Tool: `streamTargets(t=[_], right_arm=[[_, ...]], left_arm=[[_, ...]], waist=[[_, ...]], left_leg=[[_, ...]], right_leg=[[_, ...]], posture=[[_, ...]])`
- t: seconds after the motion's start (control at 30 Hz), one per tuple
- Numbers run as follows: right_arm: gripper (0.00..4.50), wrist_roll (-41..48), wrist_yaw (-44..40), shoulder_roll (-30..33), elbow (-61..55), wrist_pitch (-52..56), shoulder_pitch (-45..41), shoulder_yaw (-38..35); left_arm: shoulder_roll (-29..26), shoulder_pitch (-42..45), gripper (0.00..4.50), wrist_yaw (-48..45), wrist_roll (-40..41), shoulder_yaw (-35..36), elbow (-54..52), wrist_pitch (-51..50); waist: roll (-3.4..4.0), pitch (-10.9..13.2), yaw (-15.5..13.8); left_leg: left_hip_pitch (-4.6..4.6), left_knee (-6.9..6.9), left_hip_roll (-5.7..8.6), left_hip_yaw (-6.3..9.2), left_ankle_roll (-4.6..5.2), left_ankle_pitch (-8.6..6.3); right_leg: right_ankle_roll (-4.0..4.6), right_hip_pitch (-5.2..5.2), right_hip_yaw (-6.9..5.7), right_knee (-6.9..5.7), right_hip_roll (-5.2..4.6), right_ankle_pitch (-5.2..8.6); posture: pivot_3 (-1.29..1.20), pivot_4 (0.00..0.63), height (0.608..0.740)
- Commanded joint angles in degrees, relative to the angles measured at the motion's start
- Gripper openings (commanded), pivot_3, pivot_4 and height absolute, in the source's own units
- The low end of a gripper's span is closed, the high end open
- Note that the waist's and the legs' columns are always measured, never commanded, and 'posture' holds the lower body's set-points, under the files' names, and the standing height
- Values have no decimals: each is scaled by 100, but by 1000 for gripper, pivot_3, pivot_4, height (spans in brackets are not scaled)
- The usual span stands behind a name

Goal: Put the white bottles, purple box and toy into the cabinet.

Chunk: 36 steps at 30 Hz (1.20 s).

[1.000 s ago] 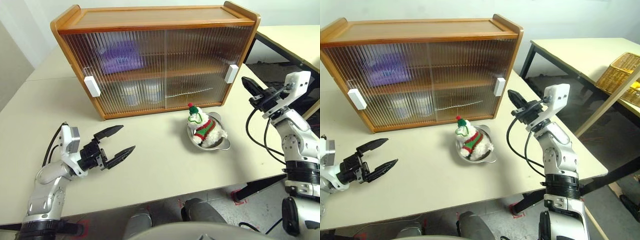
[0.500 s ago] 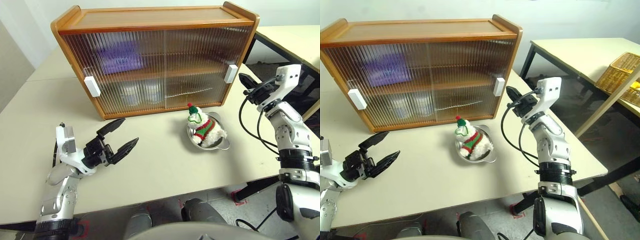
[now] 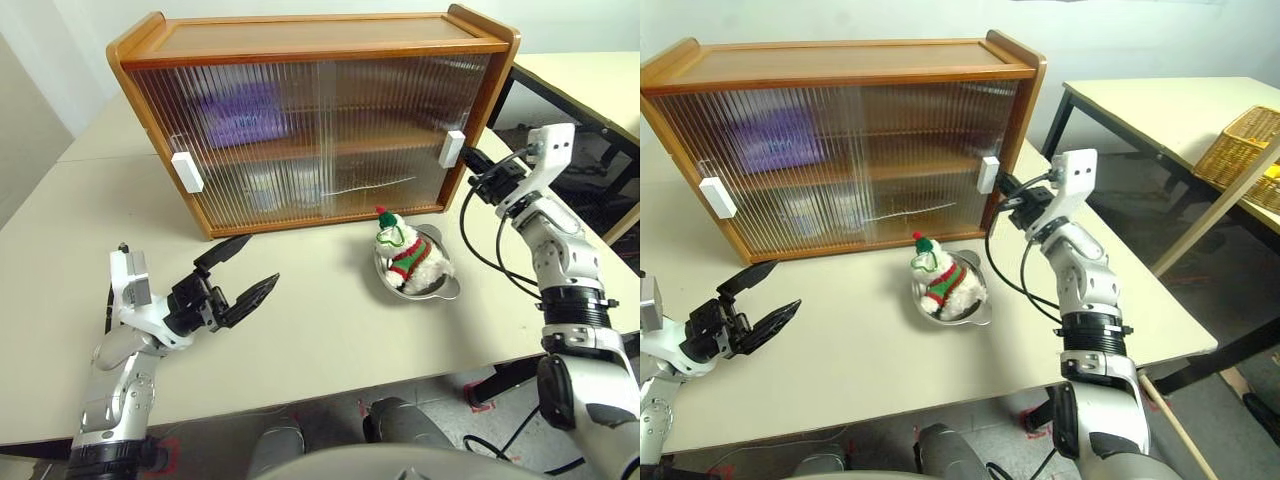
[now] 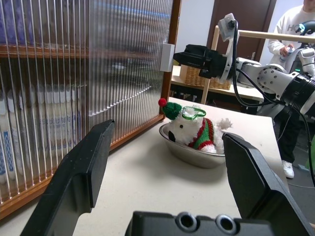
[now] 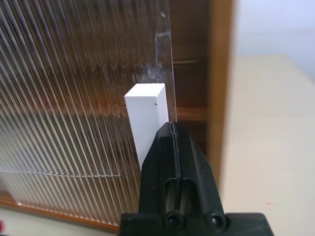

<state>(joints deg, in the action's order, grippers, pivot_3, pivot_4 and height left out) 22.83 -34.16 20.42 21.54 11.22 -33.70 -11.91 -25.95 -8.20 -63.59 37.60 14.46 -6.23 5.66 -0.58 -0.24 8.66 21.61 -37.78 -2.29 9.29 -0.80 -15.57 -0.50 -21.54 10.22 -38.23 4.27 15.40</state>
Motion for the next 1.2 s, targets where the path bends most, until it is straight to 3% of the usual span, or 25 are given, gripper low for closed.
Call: streamTargets(t=[0.03, 0.57, 1.0, 1.2], right_arm=[[17, 26, -103, -138, -143, 196, -115, 211], [17, -169, -201, -1202, -89, 420, -731, 994], [17, -70, -307, -1570, -566, 775, -600, 1283], [17, -15, -341, -1424, -759, 888, -441, 1146]], left_arm=[[-39, 7, 4500, 16, -171, -87, 50, 11], [39, 177, 4500, 72, -266, -102, 159, 40], [90, 163, 4500, 59, -243, -134, 127, 72], [221, 241, 4500, 32, -105, -150, 98, 82]], waist=[[1, 0, -9], [30, 19, -66], [37, 23, -149], [51, 32, -149]], left_leg=[[0, 0, 0, 0, 0, 0], [10, 14, -13, 7, 1, 1], [22, 23, -21, 8, 1, 1], [21, 23, -23, 8, 1, 1]], right_leg=[[1, 0, 0, 0, 0, 0], [29, -31, -1, -3, -3, -13], [44, -52, -4, -3, 4, -14], [46, -52, -4, -3, 7, -15]], posture=[[-125, 14, 740], [-107, 22, 740], [-107, 24, 740], [-111, 21, 740]])
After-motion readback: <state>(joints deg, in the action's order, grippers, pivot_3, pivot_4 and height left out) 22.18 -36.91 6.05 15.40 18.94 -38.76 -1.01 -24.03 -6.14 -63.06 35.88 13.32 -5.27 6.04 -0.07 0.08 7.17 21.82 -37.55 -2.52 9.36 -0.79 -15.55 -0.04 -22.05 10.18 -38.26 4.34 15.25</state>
